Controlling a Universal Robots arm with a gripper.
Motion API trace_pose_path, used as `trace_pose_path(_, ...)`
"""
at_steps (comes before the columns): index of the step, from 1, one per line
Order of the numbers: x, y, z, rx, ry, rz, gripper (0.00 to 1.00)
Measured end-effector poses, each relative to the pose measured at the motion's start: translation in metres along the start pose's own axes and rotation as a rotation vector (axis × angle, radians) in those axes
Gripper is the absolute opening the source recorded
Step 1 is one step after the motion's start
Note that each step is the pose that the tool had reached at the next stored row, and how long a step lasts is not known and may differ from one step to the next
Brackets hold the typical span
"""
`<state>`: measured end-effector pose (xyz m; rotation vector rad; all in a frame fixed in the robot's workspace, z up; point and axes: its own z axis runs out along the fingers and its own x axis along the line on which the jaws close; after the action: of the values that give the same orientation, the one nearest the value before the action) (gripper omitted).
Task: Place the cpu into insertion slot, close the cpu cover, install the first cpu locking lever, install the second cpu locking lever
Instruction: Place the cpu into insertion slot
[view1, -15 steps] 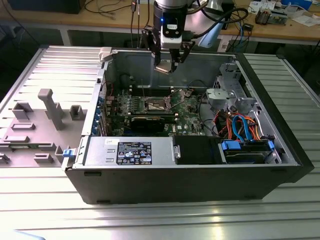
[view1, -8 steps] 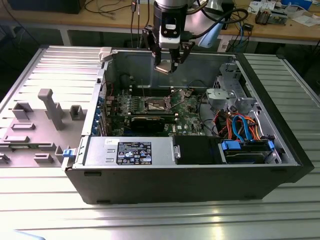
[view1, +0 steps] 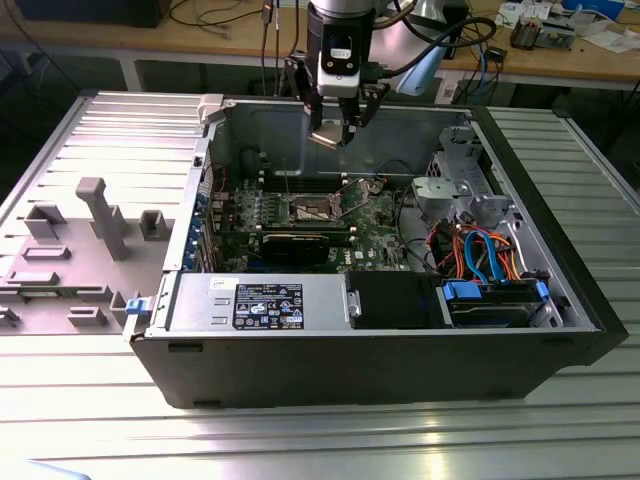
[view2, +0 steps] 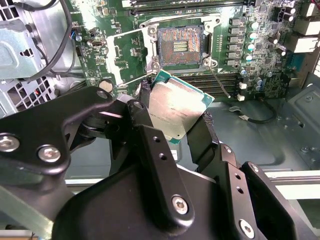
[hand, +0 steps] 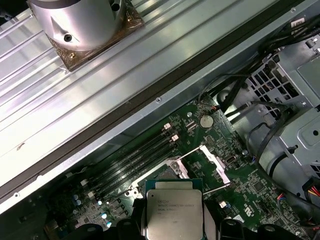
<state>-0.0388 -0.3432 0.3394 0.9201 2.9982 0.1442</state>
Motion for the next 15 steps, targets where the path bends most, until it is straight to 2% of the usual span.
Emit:
trace_pose_path(9, 0.0, 0.0, 0.0, 0.0, -0.0001, 0.0, 0.54)
trace_pose_path(13, 0.0, 0.0, 0.0, -0.0005, -0.0019, 0.021, 0.54)
trace_pose_path(15, 0.0, 0.0, 0.0002, -0.0012, -0.0041, 0.046, 0.54)
